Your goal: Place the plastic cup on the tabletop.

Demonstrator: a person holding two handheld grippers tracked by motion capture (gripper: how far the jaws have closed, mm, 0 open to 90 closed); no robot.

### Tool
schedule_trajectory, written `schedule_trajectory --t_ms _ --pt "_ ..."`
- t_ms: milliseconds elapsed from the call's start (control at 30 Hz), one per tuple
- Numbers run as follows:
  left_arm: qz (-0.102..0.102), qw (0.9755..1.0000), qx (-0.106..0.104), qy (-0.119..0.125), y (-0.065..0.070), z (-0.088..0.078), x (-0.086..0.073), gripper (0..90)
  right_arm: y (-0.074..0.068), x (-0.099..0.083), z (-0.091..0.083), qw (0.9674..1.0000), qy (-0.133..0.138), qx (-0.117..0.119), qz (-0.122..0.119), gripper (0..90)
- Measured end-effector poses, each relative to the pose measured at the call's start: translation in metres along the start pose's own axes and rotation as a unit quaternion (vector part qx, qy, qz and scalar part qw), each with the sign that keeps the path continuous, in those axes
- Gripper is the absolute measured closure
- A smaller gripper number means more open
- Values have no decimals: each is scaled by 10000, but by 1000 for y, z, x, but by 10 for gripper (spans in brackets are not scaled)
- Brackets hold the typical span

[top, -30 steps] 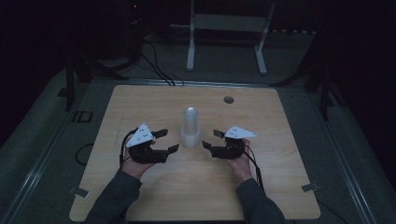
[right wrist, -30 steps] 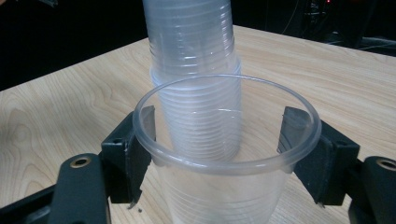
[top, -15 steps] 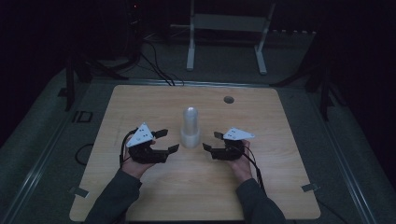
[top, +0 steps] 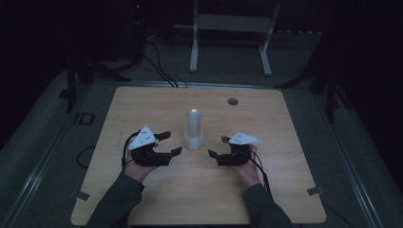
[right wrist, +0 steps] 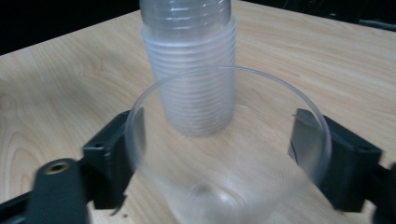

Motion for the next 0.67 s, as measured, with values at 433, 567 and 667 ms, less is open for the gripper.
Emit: schedule_trajectory --t_ms 433,567,667 --pt "2 10000 9 7 0 -1 0 271 -3 -13 -13 9996 -207 -17 -196 110" --pt "7 10000 11 6 0 -1 0 271 -5 -16 -17 9993 -247 113 -250 110" --pt "-4 10000 10 14 0 -1 1 271 -5 -18 -19 9992 -258 119 -272 101"
Point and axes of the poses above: each handheld gripper's, and its own axes: z roughly forward along the jaws, x roughly out of its top, y roughly to its right, the point moved 10 cm from there along z, roughly forward along the jaws, and after that the axes turned 13 degrees about -x, right-handed, at the moved point
